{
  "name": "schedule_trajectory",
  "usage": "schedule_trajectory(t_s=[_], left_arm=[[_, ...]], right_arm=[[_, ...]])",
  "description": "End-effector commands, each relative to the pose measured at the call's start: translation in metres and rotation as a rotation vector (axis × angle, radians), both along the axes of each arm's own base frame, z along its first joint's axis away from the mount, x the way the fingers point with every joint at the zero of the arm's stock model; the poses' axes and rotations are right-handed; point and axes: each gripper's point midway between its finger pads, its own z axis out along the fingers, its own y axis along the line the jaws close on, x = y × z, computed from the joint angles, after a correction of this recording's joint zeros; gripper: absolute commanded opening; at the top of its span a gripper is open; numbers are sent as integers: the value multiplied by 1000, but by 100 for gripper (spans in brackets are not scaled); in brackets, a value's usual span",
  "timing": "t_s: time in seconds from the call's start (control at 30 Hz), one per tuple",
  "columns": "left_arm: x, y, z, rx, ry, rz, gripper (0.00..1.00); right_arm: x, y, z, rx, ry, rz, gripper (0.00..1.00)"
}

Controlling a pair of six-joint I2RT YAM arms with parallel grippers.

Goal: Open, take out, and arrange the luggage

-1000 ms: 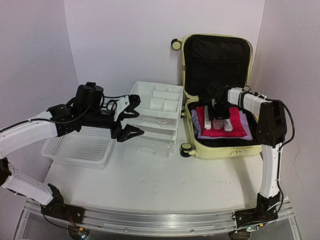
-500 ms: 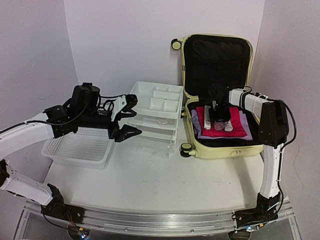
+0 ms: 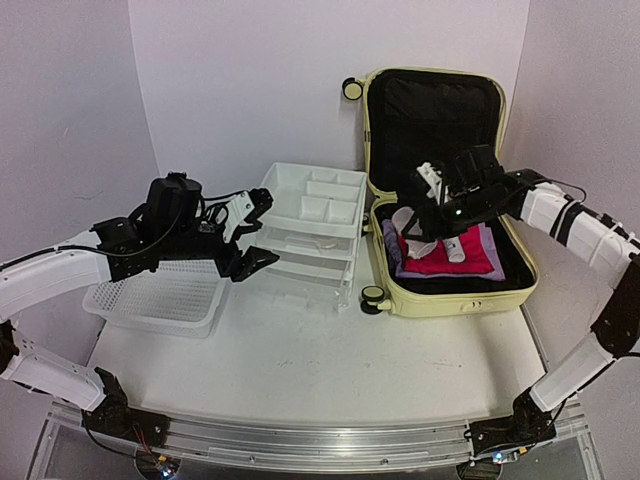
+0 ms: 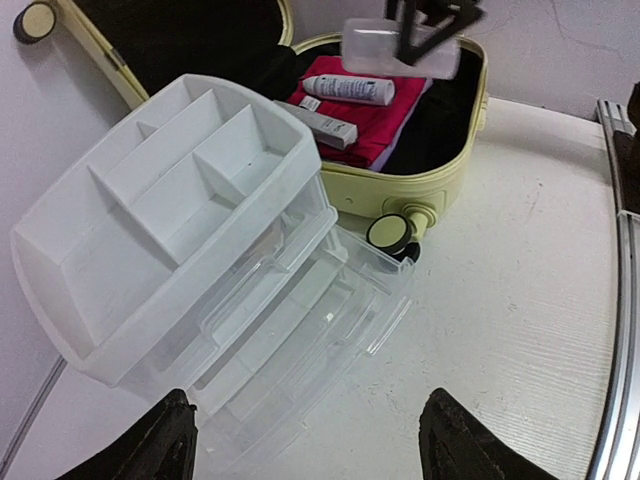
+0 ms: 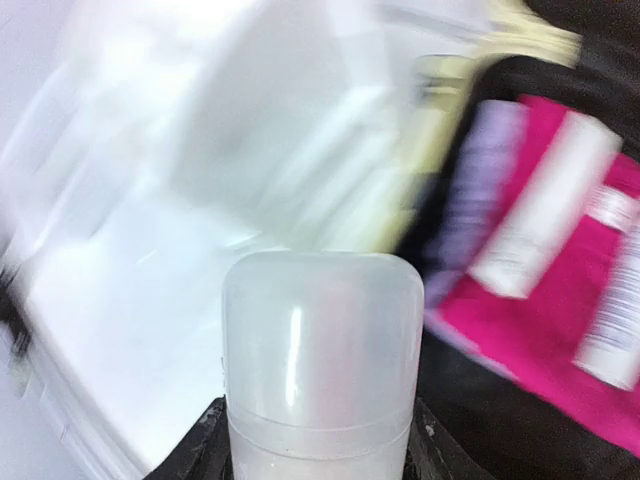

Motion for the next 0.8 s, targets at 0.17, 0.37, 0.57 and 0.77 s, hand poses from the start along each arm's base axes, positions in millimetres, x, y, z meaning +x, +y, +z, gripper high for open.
schedule_trajectory(t_s=[0.17,0.37,0.57,0.77], left_arm=[[26,25,18,-104,-29,223,77],[21,46,17,-123,-35,293,78],[14,57,14,-136,-38,310,79],[12,57,8,-125,-31,304,79]], right_arm=[[-74,138,9,29,-175,570,35],[-54,184,-9,-130,-253,661,35],[-39,213,-38,-224,-259,733,36],[-24,225,-60,-298,-277,754,37]])
